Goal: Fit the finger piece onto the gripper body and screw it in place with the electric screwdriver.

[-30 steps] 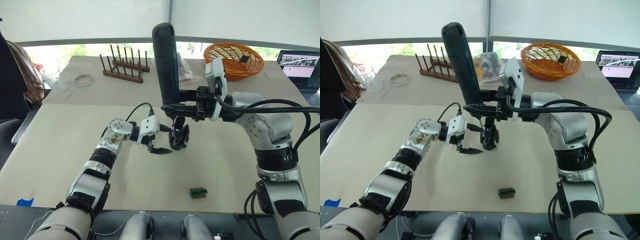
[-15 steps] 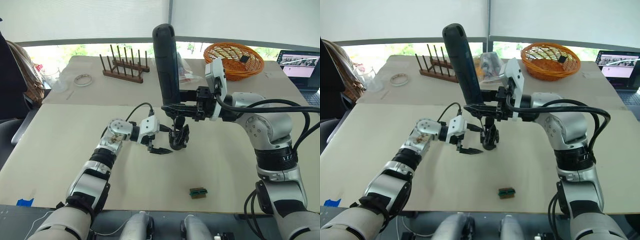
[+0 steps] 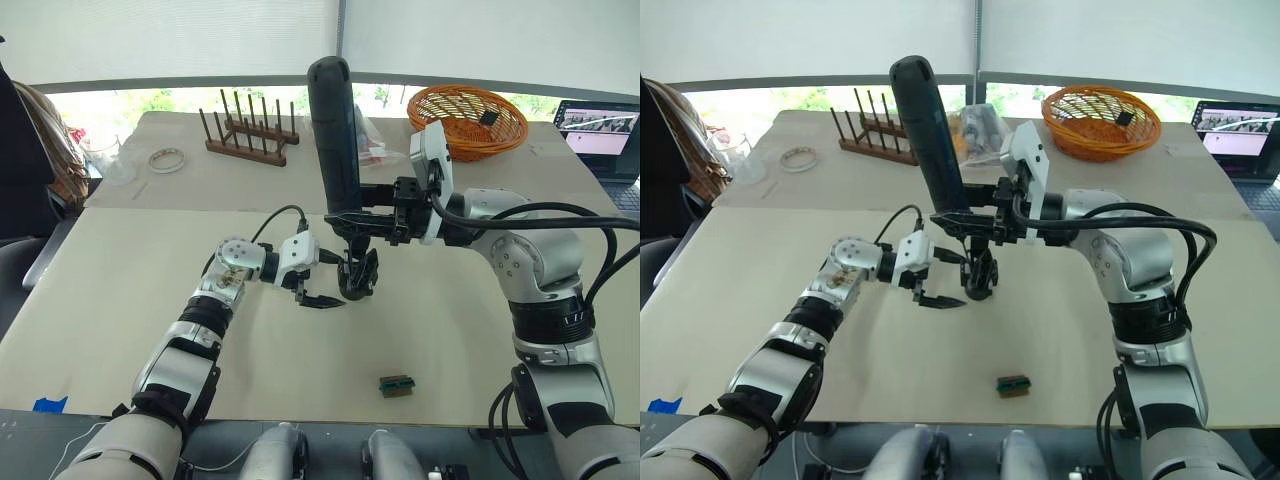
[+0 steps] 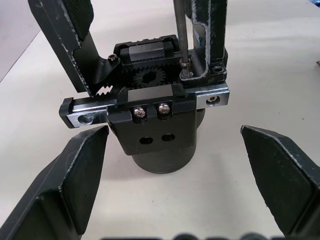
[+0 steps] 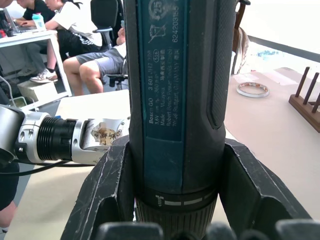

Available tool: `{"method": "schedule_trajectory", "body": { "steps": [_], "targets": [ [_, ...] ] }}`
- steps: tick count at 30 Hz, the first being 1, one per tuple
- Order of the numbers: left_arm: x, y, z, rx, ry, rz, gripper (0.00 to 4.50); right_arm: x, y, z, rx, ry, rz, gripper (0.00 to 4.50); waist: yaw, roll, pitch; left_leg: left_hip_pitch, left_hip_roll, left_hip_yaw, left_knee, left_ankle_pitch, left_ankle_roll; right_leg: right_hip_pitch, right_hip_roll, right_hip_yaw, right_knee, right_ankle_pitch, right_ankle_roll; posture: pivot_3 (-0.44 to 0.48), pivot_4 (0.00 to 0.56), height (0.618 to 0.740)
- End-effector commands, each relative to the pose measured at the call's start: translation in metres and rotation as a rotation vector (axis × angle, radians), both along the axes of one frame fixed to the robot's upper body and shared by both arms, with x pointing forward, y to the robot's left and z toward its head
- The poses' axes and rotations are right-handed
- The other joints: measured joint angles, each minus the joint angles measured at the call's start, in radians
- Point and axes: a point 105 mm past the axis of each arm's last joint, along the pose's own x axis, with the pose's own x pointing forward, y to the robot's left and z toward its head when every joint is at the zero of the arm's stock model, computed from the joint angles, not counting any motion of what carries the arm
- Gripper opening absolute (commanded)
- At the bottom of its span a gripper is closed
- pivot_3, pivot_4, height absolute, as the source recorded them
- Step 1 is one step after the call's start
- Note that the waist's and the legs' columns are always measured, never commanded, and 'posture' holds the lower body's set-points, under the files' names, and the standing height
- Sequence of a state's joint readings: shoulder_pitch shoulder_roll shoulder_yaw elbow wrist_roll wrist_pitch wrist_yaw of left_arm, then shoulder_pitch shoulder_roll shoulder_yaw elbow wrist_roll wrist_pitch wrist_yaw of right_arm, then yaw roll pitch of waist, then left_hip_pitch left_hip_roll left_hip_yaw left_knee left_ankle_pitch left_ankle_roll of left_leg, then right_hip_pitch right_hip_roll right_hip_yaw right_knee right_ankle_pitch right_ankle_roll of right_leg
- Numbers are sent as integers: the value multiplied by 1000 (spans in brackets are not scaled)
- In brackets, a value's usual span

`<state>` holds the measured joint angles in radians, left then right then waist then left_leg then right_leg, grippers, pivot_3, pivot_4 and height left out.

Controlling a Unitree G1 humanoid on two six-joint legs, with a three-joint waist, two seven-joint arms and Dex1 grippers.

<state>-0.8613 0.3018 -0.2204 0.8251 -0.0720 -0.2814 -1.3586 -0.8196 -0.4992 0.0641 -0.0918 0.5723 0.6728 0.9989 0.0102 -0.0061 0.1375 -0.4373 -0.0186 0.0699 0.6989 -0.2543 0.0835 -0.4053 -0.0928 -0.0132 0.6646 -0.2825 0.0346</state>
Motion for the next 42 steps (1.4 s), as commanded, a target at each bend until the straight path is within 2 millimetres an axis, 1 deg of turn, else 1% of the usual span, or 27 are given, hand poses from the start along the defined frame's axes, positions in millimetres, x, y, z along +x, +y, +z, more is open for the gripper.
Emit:
{"method": "schedule_trajectory", "body": {
  "steps": [1, 9, 16, 20, 30, 42],
  "targets": [
    [2, -3, 12, -4, -43, -13, 4500, -5, -2, 16, 38, -78, 12, 1926, 0, 0, 0, 0, 0, 0, 0, 0, 0, 0, 0, 0, 0, 0, 0, 0, 150, 740],
    [6, -6, 3, -1, -17, 30, 4500, -6, -5, 10, 67, -62, -22, 1926, 2, 0, 0, 0, 0, 0, 0, 0, 0, 0, 0, 0, 0, 0, 0, 0, 150, 740],
    [8, -16, -6, -24, 37, 63, 4500, -9, -9, 2, 75, -61, -53, 1926, 2, 0, 0, 0, 0, -1, 1, 0, 0, 1, 0, 0, 0, 0, 1, 0, 150, 740],
    [10, -20, -4, -55, 59, 83, 4500, -9, -10, 0, 71, -62, -57, 1926, 1, 0, 0, 0, 0, -1, 1, 0, 0, 1, 0, 0, 0, 0, 1, 0, 150, 740],
    [12, -22, -7, -62, 60, 97, 4500, -13, -11, -7, 69, -77, -56, 1926, 2, 0, 0, 0, -1, -1, 1, 0, 1, 1, 0, 0, 0, 1, 1, 0, 150, 740],
    [14, -26, -3, -85, 80, 106, 4500, -15, -13, -13, 55, -83, -61, 1926, 2, 0, 0, 0, 0, -1, 1, 0, 1, 1, 0, 0, 0, 1, 1, 0, 150, 740]
  ]
}}
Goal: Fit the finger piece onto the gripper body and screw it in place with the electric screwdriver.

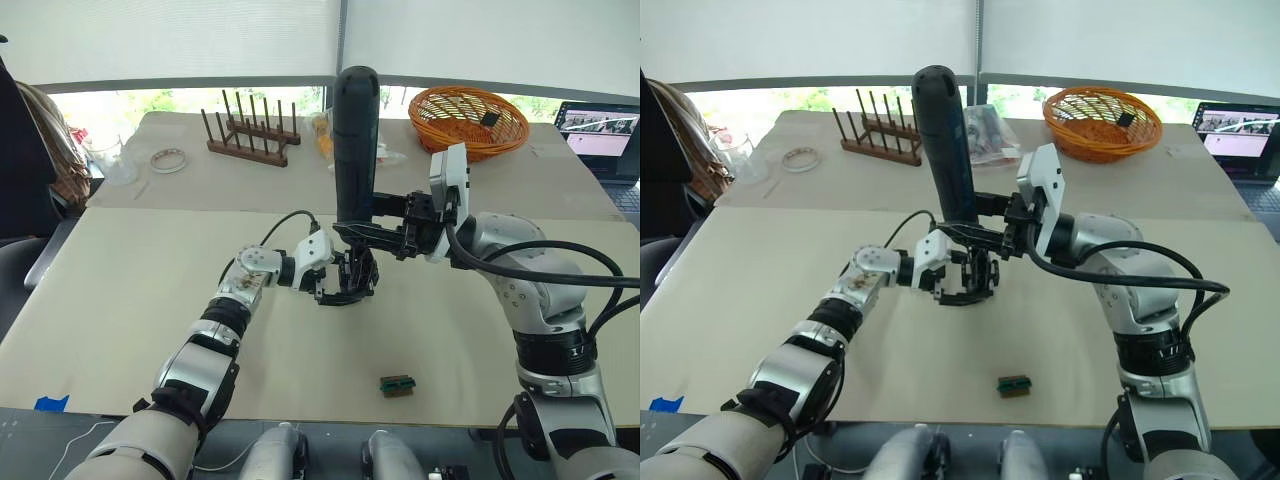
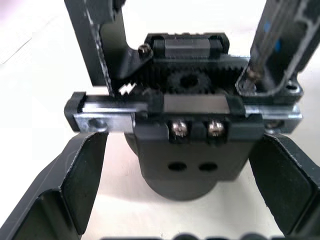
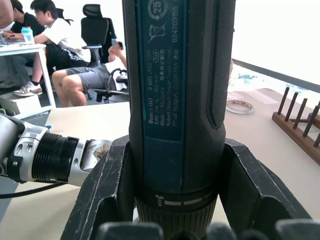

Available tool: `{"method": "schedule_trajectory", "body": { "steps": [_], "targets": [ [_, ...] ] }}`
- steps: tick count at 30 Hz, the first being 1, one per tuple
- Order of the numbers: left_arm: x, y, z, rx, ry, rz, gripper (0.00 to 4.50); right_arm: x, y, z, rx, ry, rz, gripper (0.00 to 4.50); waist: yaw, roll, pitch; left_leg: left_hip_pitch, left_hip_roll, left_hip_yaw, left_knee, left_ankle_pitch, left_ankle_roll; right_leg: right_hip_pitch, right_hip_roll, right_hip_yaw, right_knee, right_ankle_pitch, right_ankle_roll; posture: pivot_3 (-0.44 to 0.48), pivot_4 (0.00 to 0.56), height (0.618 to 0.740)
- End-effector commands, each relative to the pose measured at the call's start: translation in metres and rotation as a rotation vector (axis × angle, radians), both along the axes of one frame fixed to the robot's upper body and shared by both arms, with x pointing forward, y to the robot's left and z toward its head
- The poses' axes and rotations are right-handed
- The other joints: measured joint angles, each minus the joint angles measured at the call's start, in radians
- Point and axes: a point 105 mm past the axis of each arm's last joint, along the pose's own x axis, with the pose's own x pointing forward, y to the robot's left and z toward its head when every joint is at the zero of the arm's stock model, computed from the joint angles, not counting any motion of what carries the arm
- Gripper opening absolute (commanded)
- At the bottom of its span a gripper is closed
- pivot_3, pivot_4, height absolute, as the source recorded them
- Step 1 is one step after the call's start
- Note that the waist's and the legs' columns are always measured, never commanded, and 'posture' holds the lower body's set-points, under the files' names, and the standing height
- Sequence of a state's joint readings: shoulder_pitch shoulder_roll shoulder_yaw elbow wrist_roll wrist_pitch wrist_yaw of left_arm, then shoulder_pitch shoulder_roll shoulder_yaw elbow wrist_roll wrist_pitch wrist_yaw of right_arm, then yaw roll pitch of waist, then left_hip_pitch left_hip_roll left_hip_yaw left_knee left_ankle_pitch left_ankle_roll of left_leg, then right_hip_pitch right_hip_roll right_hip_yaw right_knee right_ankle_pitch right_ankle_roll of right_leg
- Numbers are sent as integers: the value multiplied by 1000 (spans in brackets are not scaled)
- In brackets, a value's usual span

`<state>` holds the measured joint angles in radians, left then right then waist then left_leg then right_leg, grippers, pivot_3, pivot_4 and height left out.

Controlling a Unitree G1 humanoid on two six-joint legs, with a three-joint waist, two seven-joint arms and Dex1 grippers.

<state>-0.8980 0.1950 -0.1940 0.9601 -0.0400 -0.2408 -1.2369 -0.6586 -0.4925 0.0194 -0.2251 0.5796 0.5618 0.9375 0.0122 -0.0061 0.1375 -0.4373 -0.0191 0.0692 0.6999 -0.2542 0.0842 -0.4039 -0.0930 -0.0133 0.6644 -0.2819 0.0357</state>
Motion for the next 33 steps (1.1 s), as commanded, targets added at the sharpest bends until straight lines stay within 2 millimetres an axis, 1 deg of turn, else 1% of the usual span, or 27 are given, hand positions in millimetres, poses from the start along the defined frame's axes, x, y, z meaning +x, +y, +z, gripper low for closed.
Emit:
{"method": "schedule_trajectory", "body": {
  "steps": [1, 4, 5, 7, 8, 15, 18, 23, 30, 32, 33],
  "targets": [
    [3, -1, 9, -20, -23, 1, 4500, 0, -3, -4, -17, 2, -9, 1926, 0, 0, 0, 0, 0, 0, 0, 0, 0, 0, 0, 0, 0, 0, 0, 0, 150, 740],
    [4, 1, 6, 2, -32, 5, 3699, 0, -3, -4, -15, 4, -11, 1926, 0, 0, 0, 0, 0, 0, 0, 0, 0, 0, 0, 0, 0, 0, 0, 0, 150, 740],
    [4, 1, 5, 7, -33, 8, 3322, 0, -3, -4, -14, 6, -12, 1926, 0, 0, 0, 0, 0, 0, 0, 0, 0, 0, 0, 0, 0, 0, 0, 0, 150, 740],
    [4, 2, 4, 11, -32, 11, 2407, 0, -3, -5, -13, 10, -13, 1926, 0, 0, 0, 0, 0, 0, 0, 0, 0, 0, 0, 0, 0, 0, 0, 0, 150, 740],
    [5, 2, 4, 12, -33, 12, 2304, 0, -4, -6, -14, 15, -13, 1926, 0, 0, 0, 0, 0, 0, 0, 0, 0, 0, 0, 0, 0, 0, 0, 0, 150, 740],
    [6, -1, 4, 14, -36, 10, 2305, -2, -5, -14, -24, 74, 9, 1926, 0, 0, 0, 0, 0, 0, 1, 0, 0, 1, 0, 0, 0, 0, 0, 0, 150, 740],
    [6, -1, 4, 16, -37, 9, 2305, 1, -6, -15, -22, 87, 15, 1926, 1, 0, 0, 0, 0, 0, 1, 0, 0, 1, 0, 0, 0, 0, 1, 0, 150, 740],
    [7, 0, 5, 19, -34, 14, 2305, 7, -9, -19, -32, 34, 32, 1926, 0, -1, 0, 0, 0, 0, 2, 0, 1, 1, 0, 0, 0, 1, 1, 0, 150, 740],
    [8, 3, 5, 23, -30, 21, 2305, 7, -10, -34, -89, -24, 83, 1925, 0, -1, -1, 0, 0, 0, 2, 0, 1, 2, 0, 0, 0, 1, 2, 0, 150, 740],
    [8, 4, 5, 24, -31, 23, 2305, 10, -10, -35, -84, -4, 78, 1925, -1, -1, -1, 0, 0, 0, 2, 0, 1, 2, 0, 0, 0, 1, 2, 0, 150, 740],
    [8, 4, 5, 24, -31, 24, 2305, 14, -10, -35, -67, 42, 57, 1925, -1, -2, -1, 1, 0, 0, 2, 0, 1, 2, 0, 0, 0, 1, 2, 0, 150, 740]
  ]
}}
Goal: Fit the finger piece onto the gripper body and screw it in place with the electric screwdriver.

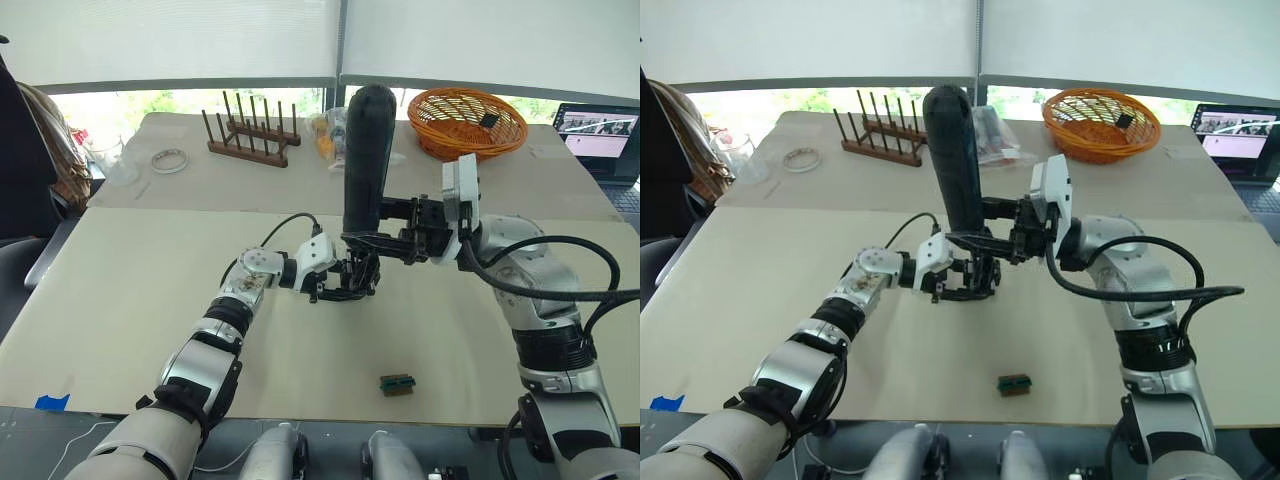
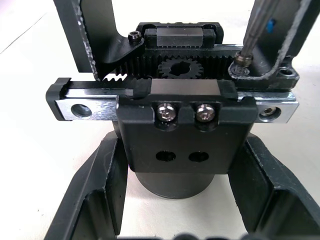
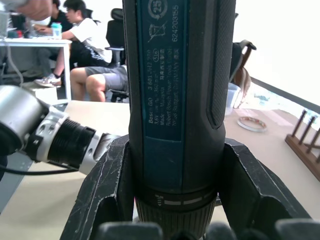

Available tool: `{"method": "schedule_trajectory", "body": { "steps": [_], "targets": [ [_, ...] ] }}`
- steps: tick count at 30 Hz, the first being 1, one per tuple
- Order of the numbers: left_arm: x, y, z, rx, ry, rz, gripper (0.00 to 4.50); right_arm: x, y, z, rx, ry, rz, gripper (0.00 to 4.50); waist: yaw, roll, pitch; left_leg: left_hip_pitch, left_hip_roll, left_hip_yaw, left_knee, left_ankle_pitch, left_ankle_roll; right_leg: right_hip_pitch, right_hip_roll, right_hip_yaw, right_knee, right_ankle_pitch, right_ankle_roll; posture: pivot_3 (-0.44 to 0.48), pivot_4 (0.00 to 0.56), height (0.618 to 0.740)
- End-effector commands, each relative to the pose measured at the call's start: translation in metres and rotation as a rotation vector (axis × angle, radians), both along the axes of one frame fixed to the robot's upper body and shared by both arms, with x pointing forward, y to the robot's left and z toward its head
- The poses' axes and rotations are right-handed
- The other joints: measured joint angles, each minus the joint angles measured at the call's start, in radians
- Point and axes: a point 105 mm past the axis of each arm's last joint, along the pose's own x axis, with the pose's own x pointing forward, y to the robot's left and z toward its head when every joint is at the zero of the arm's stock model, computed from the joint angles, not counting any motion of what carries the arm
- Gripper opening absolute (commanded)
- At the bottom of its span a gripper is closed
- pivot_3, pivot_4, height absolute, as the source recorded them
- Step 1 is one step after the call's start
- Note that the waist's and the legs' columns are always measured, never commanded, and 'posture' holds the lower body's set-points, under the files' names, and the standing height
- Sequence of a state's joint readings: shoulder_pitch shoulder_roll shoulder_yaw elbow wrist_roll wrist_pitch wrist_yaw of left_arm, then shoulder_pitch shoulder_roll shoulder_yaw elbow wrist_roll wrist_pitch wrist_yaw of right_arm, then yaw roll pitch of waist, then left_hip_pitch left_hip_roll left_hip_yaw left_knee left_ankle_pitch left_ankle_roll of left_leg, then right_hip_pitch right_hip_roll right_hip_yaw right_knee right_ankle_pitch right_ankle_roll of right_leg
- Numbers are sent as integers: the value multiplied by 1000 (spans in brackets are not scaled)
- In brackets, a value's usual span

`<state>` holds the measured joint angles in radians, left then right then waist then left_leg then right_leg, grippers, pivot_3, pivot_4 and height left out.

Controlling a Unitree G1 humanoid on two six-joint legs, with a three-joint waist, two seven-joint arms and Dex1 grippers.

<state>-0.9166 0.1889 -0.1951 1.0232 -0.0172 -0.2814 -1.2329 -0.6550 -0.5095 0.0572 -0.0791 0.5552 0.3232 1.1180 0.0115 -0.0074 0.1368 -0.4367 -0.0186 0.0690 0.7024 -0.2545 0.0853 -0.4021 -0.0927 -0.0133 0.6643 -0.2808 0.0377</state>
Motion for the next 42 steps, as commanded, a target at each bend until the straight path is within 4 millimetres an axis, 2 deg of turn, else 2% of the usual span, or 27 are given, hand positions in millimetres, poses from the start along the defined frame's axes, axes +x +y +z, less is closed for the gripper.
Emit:
{"method": "schedule_trajectory", "body": {
  "steps": [1, 8, 23, 26, 30, 33, 35, 38, 42],
  "targets": [
    [8, 4, 11, 2, -30, 25, 2305, 18, -5, -25, -41, 163, -83, 1925, -1, -1, -1, 0, 0, 0, 0, 0, 0, 0, 0, 0, 0, 0, 0, 0, 150, 740],
    [9, 5, 13, 5, -36, 30, 2305, 33, -10, -35, -60, 287, -144, 1925, -1, -7, -4, 2, 1, 0, 0, 0, 0, 0, -1, 0, 0, 0, 0, 0, 150, 740],
    [11, 11, 14, 7, -39, 41, 2305, 31, -15, -39, -69, 182, -177, 1925, -2, -8, -5, 3, 1, 0, -1, 0, 0, 1, -1, 1, 0, 0, 0, 0, 150, 740],
    [10, 12, 12, 10, -35, 41, 2305, 31, -15, -27, -43, 149, -184, 1925, -3, -8, -5, 3, 1, 0, -1, -1, 1, 1, -2, 1, 0, 0, 0, 0, 150, 740],
    [7, 13, 7, 22, -27, 34, 2305, 26, -12, 17, 44, 20, -169, 1925, -4, -8, -5, 3, 1, 0, -1, -1, 1, 0, -3, 1, 0, 0, 0, 0, 150, 740],
    [4, 13, 1, 35, -20, 25, 2305, 8, -6, 57, 141, -58, -93, 1925, -4, -8, -4, 2, 0, 0, -2, 0, 1, -2, -4, 1, 0, 0, 0, 0, 150, 740],
    [3, 14, -2, 43, -14, 23, 2305, -1, -4, 71, 175, -83, -52, 1925, -4, -8, -3, 0, 0, 0, -3, 1, -1, -4, -4, 1, 1, 0, 0, 0, 150, 740],
    [2, 14, -5, 50, -5, 23, 2305, -10, -1, 82, 221, -89, -8, 1925, -3, -8, -3, -1, 0, 0, -4, 1, -1, -5, -4, 0, 1, 0, 0, 0, 150, 740],
    [3, 14, -6, 52, -5, 29, 2305, -17, 0, 73, 203, -59, 17, 1925, -4, -8, -3, -1, 0, 0, -4, 0, -1, -4, -4, -1, 0, 0, 0, 0, 150, 740]
  ]
}}
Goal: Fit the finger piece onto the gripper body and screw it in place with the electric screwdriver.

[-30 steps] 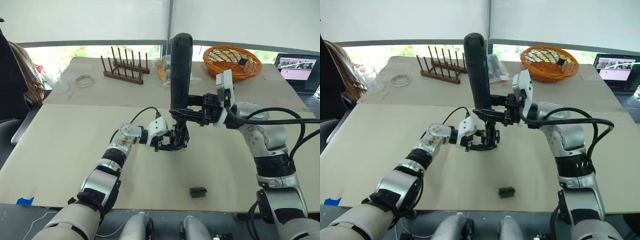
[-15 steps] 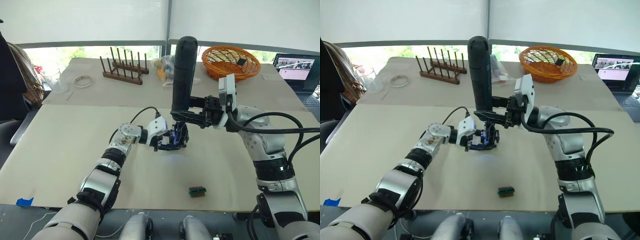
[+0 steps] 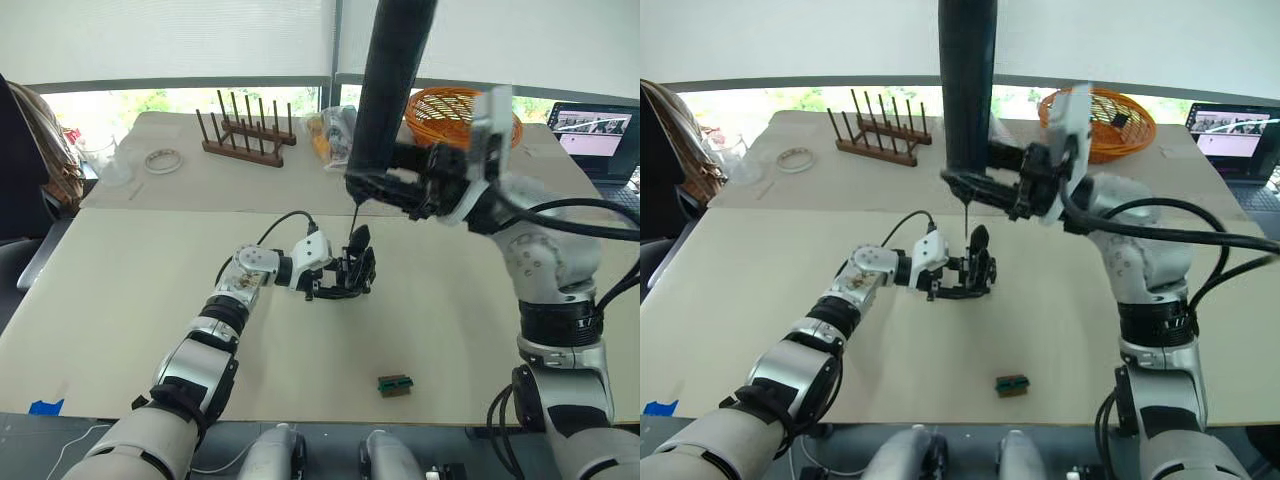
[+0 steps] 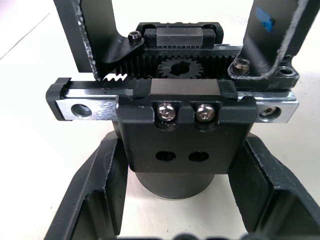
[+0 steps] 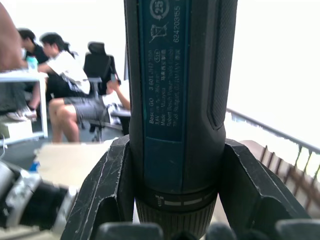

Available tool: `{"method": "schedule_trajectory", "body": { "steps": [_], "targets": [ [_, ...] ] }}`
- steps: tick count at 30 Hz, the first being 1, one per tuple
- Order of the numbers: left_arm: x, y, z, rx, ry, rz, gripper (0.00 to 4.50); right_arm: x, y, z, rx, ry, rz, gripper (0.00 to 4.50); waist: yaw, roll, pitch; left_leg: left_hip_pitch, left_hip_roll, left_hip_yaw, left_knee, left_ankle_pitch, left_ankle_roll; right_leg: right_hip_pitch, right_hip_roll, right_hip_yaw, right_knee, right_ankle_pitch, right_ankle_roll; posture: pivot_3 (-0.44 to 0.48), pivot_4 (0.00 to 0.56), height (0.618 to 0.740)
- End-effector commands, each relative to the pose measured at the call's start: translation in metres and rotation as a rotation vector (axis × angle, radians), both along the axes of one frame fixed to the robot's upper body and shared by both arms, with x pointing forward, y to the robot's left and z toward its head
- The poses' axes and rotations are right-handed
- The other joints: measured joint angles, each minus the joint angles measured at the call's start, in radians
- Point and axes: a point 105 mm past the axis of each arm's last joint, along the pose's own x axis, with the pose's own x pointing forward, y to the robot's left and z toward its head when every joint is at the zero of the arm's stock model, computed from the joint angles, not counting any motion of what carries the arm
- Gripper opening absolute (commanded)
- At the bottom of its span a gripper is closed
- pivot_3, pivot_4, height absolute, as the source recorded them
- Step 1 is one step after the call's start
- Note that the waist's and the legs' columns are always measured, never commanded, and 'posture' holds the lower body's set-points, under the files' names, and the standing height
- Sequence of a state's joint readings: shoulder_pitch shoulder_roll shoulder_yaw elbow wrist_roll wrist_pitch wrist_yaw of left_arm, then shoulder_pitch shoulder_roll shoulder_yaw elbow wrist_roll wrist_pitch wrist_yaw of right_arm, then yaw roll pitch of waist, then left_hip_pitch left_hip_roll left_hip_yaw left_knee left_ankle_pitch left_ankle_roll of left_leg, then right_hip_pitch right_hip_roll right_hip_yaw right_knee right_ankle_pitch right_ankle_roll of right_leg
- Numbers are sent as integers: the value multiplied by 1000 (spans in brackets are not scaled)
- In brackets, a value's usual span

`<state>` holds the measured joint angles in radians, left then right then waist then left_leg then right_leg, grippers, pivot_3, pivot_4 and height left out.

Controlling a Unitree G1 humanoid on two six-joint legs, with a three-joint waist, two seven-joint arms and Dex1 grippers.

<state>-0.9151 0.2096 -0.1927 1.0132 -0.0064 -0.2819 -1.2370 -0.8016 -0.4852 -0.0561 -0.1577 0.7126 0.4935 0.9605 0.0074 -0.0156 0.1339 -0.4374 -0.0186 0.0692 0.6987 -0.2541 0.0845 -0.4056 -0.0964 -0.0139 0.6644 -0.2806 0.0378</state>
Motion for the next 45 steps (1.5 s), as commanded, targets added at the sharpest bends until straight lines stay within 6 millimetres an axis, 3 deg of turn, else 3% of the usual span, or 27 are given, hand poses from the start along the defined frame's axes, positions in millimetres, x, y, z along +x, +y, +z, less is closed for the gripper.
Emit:
{"method": "schedule_trajectory", "body": {
  "steps": [1, 3, 5, 8, 13, 16, 22, 26, 32, 39, 45],
  "targets": [
    [2, 7, -6, 33, 5, 31, 2305, -14, -1, 1, 12, -21, 39, 1925, 1, 0, 0, 0, 0, 0, 0, 0, 1, 0, 0, 0, 0, 0, 0, 0, 150, 740],
    [4, 7, -3, 17, 21, 38, 2305, -19, 1, -2, 13, -8, 57, 1925, 1, 0, 0, 0, 0, 0, 0, -1, 1, 0, 0, 0, 0, 0, 0, 0, 150, 740],
    [7, 11, 1, 16, 7, 50, 3374, -28, 4, -3, 12, 8, 95, 1925, 0, 0, 0, 0, 0, 0, 0, -1, 1, 0, 0, 0, 0, 0, 0, 0, 150, 740],
    [8, 22, 9, 21, -14, 46, 4500, -42, 7, -2, 13, 25, 147, 1925, -3, 0, 1, 0, 0, 0, -1, 0, 0, -1, 1, 0, 0, 0, 0, 0, 150, 740],
    [-2, 35, 24, 16, -33, -29, 4500, -54, 9, 0, 13, 32, 176, 1925, 0, 0, 1, -1, 0, 0, -1, 0, 0, -1, 0, 0, 0, 0, 0, 0, 150, 740],
    [-24, 38, 31, 19, -40, -143, 4500, -66, 6, -4, -8, 52, 197, 1925, 4, 0, 1, -1, -1, 0, 0, -1, 2, 0, -2, 0, 0, 0, 0, 0, 150, 740],
    [-87, 39, 32, 76, 27, -388, 4500, -83, -9, -39, -89, 110, 147, 1925, 4, 0, 1, 0, -2, 0, 0, -3, 5, 2, -10, 0, -2, 0, 0, 0, 150, 740],
    [-112, 23, 20, 85, 6, -484, 4500, -87, -26, -72, -91, 113, -36, 1925, 12, 0, 1, 0, -3, -1, 0, -2, 6, 3, -11, 1, -3, 0, 1, 0, 150, 740],
    [-118, 4, 5, 72, 27, -530, 4500, -109, -35, -109, -92, 142, -129, 1925, 14, 0, 1, 0, -6, -1, 1, -1, 11, 4, -7, 0, -8, 1, 4, 0, 150, 740],
    [-118, -3, -3, 101, 5, -593, 4500, -116, -35, -101, -46, 105, -149, 1925, 4, 0, 1, 2, -4, -1, 1, -2, 11, 5, -3, 1, -8, 1, 5, 0, 150, 740],
    [-116, -11, -6, 104, -11, -610, 4500, -118, -41, -105, -65, 133, -179, 1925, 12, 0, 1, 2, -4, -2, 1, -2, 12, 7, -3, 1, -9, 1, 5, 0, 150, 740]
  ]
}}
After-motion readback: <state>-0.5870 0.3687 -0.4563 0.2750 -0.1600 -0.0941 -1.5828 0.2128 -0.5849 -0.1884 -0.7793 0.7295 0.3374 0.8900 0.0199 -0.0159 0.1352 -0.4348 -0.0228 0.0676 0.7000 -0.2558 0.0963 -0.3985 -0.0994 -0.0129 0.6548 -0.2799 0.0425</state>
